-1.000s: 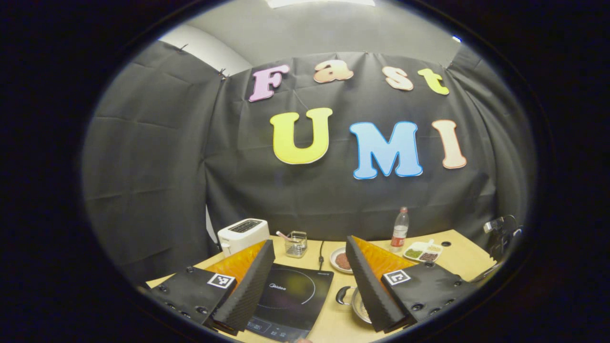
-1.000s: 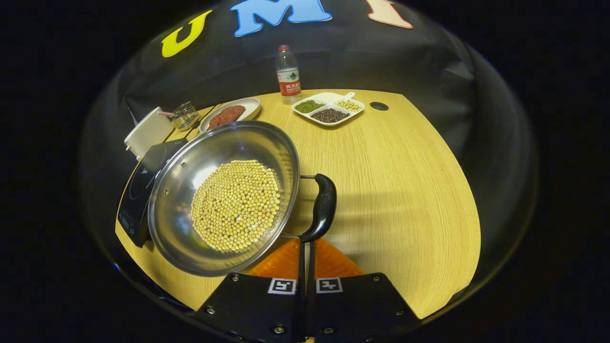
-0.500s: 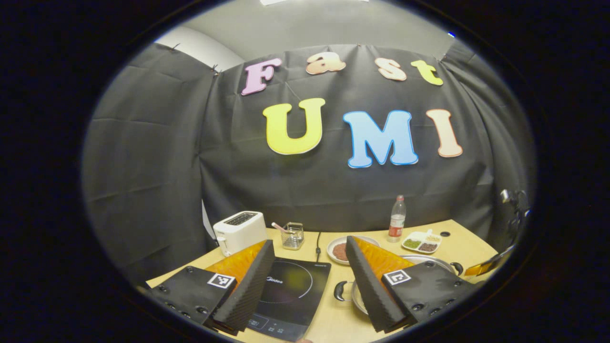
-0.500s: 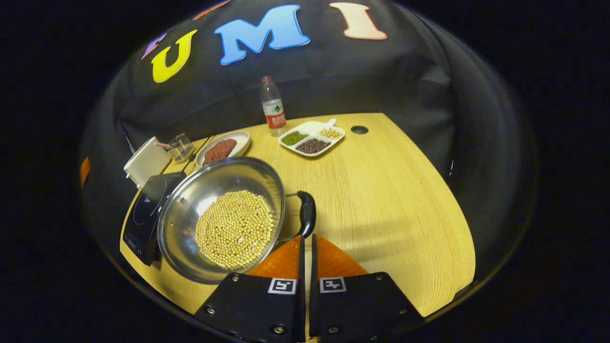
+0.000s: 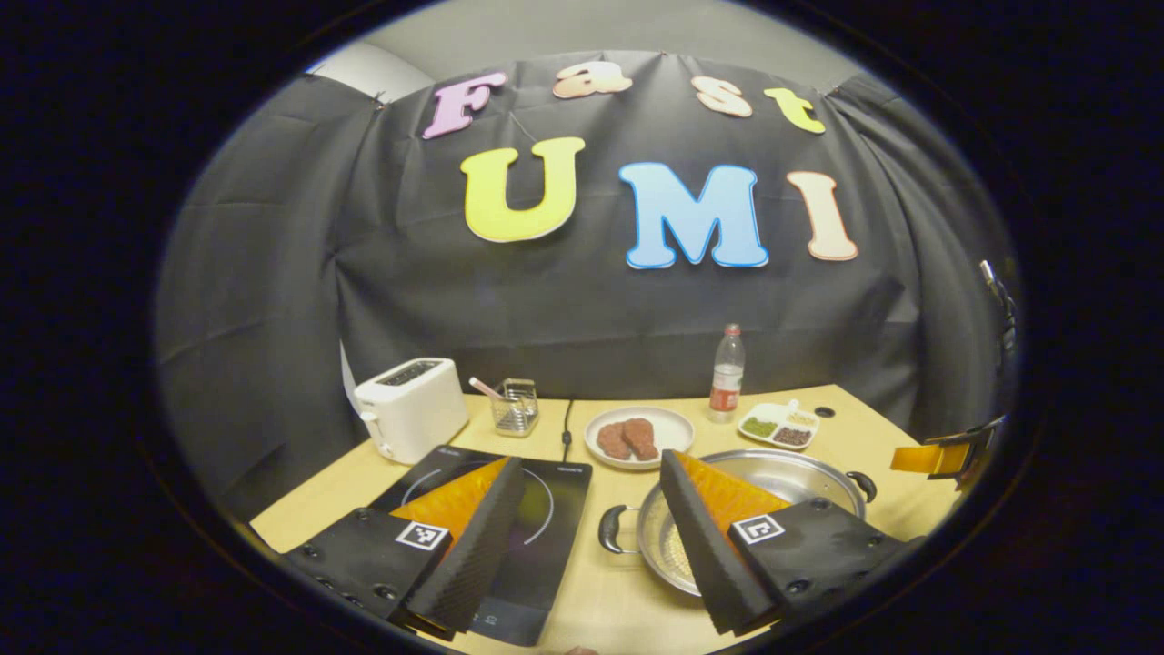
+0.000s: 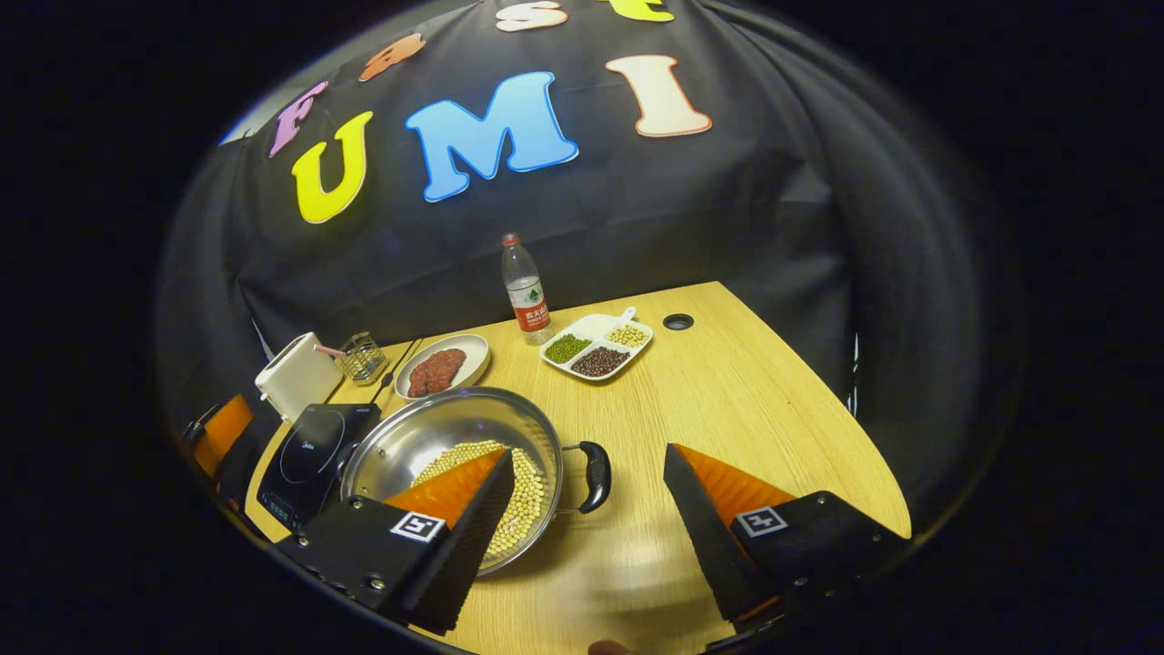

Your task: First push the handle of the pot to place it horizontally, then grasp the pot with both hands and set it on the induction cooktop.

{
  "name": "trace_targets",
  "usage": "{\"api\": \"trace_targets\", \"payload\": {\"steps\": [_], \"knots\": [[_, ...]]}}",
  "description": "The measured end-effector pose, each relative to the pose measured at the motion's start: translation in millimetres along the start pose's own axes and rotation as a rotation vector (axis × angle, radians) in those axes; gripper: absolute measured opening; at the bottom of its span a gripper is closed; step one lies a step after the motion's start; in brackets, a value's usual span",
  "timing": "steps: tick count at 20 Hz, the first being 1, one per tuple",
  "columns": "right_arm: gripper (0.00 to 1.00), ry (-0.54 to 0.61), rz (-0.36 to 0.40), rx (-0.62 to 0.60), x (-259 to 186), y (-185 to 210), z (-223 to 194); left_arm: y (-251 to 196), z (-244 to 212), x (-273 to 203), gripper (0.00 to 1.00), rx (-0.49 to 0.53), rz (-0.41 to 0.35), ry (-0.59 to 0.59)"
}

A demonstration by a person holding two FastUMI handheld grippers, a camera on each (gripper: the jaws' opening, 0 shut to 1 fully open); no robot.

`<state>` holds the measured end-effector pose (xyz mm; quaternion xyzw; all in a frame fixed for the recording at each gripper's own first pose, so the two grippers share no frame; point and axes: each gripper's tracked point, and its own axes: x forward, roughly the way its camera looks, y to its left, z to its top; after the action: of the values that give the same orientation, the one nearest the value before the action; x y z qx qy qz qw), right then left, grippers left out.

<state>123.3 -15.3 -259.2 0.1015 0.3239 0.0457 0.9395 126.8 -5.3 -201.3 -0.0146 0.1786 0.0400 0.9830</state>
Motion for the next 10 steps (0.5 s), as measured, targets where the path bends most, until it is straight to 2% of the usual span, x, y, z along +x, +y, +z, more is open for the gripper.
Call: {"api": "trace_targets", "payload": {"steps": [3,9,10], "knots": [[1.0,0.006,0.006,-0.029,4.7,4.5,-2.6,-8.5,-24.6,20.8,0.98,-0.032,-0.033,0.079],[1.0,0.031,0.016,-0.073,20.4,8.1,-11.5,-17.1,-68.4,60.7,1.0,-0.014,-0.063,0.201],[1.0,0.036,0.015,-0.079,23.9,7.9,-12.9,-18.6,-75.3,66.6,0.98,-0.017,-0.066,0.218]]}}
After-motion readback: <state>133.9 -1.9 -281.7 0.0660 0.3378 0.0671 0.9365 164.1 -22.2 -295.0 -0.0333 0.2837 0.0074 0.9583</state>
